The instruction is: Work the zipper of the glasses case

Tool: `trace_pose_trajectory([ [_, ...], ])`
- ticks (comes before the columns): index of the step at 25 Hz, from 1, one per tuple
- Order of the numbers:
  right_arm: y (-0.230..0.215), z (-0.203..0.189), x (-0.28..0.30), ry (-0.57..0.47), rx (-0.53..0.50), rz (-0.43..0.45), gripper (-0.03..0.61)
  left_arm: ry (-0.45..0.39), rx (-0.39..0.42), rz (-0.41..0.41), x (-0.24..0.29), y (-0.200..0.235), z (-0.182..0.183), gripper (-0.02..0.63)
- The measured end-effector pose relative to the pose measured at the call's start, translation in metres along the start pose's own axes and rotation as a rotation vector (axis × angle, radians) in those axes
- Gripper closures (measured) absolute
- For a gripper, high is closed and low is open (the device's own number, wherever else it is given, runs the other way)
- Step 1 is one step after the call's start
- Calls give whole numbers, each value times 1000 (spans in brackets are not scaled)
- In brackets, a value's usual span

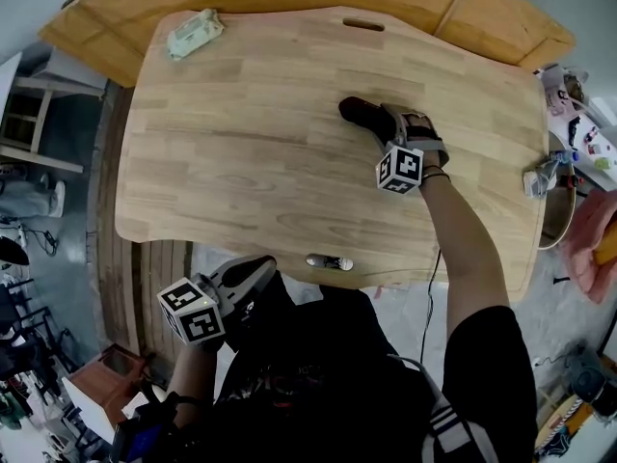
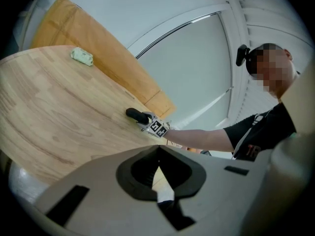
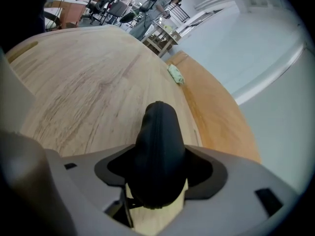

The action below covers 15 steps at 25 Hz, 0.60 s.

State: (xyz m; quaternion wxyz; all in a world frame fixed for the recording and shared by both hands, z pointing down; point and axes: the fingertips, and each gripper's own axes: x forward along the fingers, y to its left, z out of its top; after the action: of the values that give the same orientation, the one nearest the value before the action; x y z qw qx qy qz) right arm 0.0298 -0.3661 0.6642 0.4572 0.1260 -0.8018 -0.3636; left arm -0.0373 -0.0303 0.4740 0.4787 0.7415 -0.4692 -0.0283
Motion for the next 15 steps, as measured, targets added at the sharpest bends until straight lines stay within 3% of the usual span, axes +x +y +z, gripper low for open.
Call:
trace_pose_trajectory([
  [15,17,7,-24,-9,-36,38,262,-16,20,-43,1,-8,4,601],
])
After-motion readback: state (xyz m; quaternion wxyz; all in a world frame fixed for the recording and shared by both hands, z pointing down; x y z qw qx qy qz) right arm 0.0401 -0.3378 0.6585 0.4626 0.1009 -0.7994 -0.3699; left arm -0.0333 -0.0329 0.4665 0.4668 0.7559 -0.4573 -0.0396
